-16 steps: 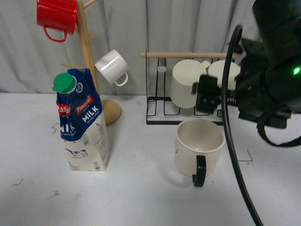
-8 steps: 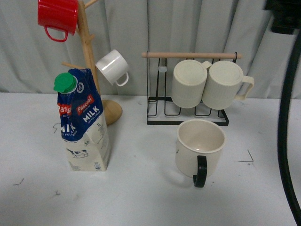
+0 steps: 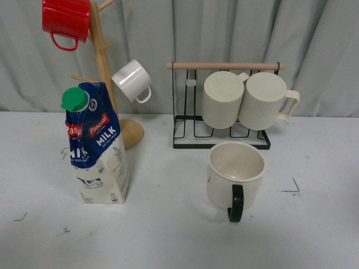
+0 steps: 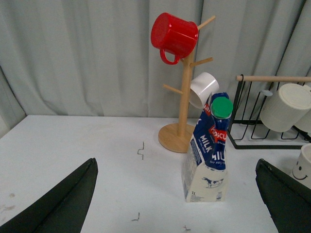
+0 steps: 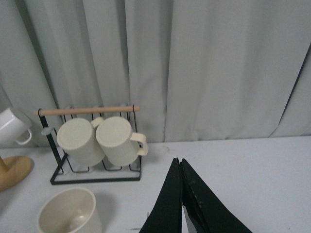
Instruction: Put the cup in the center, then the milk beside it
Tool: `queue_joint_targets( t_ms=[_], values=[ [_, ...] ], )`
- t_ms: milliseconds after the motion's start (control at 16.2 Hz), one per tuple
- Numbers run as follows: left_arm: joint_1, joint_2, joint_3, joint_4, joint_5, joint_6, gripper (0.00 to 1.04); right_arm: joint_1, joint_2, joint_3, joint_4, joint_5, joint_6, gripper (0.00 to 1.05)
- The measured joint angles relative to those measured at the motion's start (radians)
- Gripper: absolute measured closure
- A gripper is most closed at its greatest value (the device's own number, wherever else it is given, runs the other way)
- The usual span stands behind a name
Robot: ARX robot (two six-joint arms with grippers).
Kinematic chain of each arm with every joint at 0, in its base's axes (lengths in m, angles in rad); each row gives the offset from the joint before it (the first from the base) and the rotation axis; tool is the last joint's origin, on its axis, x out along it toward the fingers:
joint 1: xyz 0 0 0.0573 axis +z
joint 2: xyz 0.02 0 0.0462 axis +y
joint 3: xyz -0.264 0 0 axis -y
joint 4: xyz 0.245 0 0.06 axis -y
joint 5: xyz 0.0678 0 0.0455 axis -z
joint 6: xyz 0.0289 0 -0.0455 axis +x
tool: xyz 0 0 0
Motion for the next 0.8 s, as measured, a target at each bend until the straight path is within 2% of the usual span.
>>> queue_joint_targets(
  t_ms=[186, 309, 804],
  values=[
    [0.000, 0.000, 0.000, 0.000, -0.001, 0.000, 0.07, -0.026, -0.078, -0.077, -0.006, -0.045, 0.000, 1.03],
    [0.000, 0.000, 0.000, 0.000, 0.000, 0.000, 0.07, -0.108, -0.121, -0.115, -0.020, -0.122, -0.002, 1.03],
    [0.000, 0.000, 0.000, 0.000, 0.000, 0.000, 0.07, -0.121, -0.249, -0.176, -0.076, -0.134, -0.002, 1.03]
  ],
)
